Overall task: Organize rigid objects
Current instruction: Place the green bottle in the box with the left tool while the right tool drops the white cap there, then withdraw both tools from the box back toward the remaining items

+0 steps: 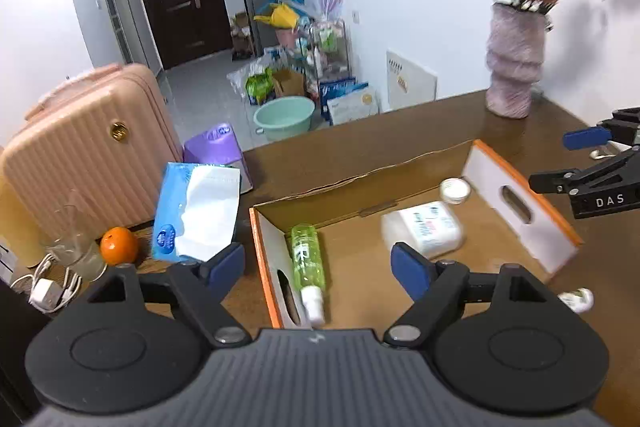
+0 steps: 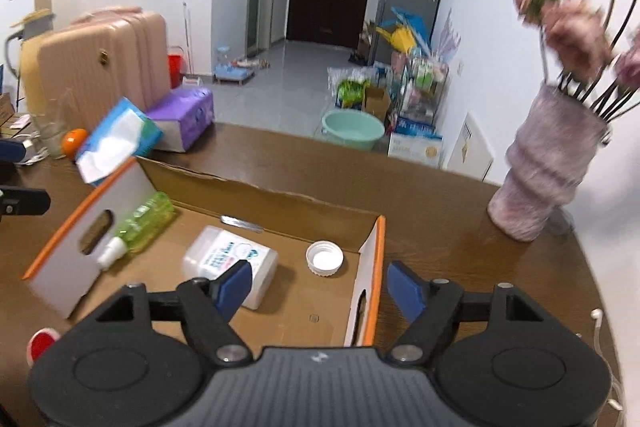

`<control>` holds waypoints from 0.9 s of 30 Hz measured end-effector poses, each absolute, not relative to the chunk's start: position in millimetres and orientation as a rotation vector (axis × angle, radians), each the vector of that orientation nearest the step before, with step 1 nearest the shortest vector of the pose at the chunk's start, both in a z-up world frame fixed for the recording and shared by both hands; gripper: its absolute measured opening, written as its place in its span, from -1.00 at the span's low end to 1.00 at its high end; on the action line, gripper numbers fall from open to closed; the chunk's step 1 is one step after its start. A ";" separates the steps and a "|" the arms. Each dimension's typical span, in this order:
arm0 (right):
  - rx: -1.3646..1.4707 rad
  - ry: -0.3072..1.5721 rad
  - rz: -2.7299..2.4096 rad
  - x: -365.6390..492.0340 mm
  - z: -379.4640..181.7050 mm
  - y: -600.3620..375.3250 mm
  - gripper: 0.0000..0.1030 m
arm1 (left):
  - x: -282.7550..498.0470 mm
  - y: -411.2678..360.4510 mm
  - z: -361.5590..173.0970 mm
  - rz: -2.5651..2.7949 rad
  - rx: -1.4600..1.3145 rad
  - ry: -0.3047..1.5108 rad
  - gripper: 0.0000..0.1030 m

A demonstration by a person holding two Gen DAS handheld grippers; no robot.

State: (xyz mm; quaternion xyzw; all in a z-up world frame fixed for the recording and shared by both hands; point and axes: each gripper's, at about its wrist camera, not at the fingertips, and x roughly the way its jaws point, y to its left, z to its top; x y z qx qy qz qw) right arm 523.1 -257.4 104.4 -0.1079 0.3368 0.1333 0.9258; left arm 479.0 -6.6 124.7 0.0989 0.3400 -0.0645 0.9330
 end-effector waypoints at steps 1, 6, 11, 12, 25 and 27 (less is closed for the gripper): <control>-0.231 0.679 0.275 512.4 111.0 -258.2 0.46 | 468.7 -9.1 130.4 -0.132 0.208 0.681 0.66; -0.238 0.624 0.282 460.6 136.9 -267.0 0.57 | 411.3 -19.0 152.1 -0.140 0.210 0.590 0.84; -0.202 0.574 0.305 402.0 146.0 -279.4 0.60 | 348.9 -27.0 158.0 -0.158 0.192 0.497 0.93; -0.196 0.559 0.310 388.4 146.8 -281.8 0.60 | 338.0 -27.3 157.4 -0.158 0.186 0.477 0.95; -0.108 0.366 0.356 242.3 116.6 -293.8 0.70 | 185.8 -21.5 116.1 -0.080 0.100 0.205 1.00; -0.063 0.317 0.362 217.7 100.9 -295.1 0.73 | 163.9 -16.8 96.1 -0.052 0.087 0.176 1.00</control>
